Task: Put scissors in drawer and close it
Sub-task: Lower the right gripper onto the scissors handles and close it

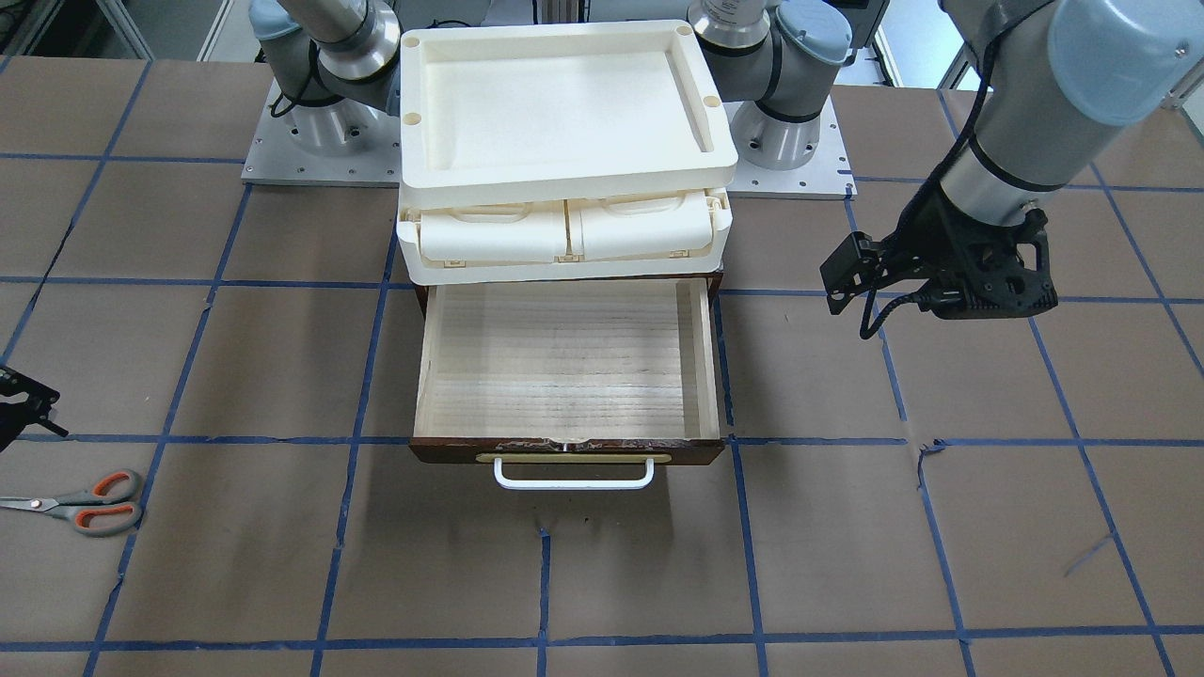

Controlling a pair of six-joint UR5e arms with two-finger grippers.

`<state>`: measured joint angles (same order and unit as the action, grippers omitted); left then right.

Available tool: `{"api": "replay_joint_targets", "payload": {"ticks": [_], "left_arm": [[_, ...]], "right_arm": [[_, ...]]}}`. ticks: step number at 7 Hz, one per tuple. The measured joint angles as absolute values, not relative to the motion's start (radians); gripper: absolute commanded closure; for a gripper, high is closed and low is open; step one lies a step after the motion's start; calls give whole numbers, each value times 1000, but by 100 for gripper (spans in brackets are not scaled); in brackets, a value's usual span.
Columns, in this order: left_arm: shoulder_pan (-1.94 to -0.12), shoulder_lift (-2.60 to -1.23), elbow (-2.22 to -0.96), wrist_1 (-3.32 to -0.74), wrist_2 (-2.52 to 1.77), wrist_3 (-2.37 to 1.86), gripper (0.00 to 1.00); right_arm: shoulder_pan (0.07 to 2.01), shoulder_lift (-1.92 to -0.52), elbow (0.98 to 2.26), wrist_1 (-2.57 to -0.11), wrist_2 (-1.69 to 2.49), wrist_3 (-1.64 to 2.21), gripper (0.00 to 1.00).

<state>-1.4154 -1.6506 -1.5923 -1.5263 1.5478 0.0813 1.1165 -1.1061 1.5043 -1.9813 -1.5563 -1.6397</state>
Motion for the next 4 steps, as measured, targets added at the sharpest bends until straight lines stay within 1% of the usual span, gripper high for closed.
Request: {"api": "replay_joint_targets", "payload": {"ticks": [2, 4], "left_arm": [[-1416, -1651, -1592, -1526, 1548, 81, 0], [-1416, -1651, -1592, -1526, 1547, 81, 0]], "right_arm": [[1085, -1041, 1551, -2128, -1553, -1891, 5], [1063, -1023, 1637, -2283, -1534, -2062, 6]]}}
